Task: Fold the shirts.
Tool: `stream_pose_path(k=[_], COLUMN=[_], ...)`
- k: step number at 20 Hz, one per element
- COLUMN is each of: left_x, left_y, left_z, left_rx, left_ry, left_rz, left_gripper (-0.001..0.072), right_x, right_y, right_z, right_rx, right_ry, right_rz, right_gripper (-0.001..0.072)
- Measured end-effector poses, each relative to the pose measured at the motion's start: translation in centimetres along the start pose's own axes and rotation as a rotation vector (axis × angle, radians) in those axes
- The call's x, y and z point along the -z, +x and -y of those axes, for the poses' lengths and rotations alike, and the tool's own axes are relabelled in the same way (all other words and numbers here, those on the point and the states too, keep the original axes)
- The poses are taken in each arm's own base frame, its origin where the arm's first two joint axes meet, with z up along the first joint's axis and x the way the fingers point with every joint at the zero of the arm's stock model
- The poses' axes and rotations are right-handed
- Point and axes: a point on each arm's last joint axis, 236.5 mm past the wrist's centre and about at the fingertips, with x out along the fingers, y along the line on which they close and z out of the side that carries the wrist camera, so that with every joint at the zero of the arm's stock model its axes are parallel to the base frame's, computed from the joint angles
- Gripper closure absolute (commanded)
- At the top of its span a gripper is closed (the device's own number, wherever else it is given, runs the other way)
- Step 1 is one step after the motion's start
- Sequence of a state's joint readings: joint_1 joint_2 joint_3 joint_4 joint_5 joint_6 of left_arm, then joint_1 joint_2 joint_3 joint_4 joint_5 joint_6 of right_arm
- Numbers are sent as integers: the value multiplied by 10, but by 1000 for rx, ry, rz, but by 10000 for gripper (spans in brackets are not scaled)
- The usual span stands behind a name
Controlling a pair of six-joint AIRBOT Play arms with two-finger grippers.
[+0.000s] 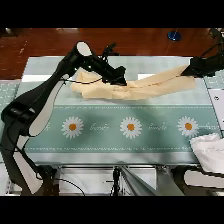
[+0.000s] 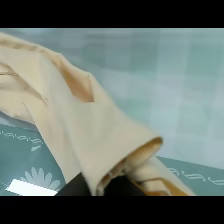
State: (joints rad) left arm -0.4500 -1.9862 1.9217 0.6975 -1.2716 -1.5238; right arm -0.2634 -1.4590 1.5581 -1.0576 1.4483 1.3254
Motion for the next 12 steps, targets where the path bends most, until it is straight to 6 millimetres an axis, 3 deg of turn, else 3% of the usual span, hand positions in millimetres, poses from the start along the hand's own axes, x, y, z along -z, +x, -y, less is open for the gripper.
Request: stream_pose_path(k=[6, 12], left_x=[18, 32], left_y=[49, 95], left_z=[1, 1], left_rx=[-7, -20], left_ry=[-86, -206], left_rz=[-56, -75], left_gripper=[677, 678], right_x=[6, 12], right_y=[-11, -41], right_z=[-9, -34], right_rx=[-7, -28], right_ry=[-16, -61], right_rz=[-4, 38], right_gripper=[696, 696])
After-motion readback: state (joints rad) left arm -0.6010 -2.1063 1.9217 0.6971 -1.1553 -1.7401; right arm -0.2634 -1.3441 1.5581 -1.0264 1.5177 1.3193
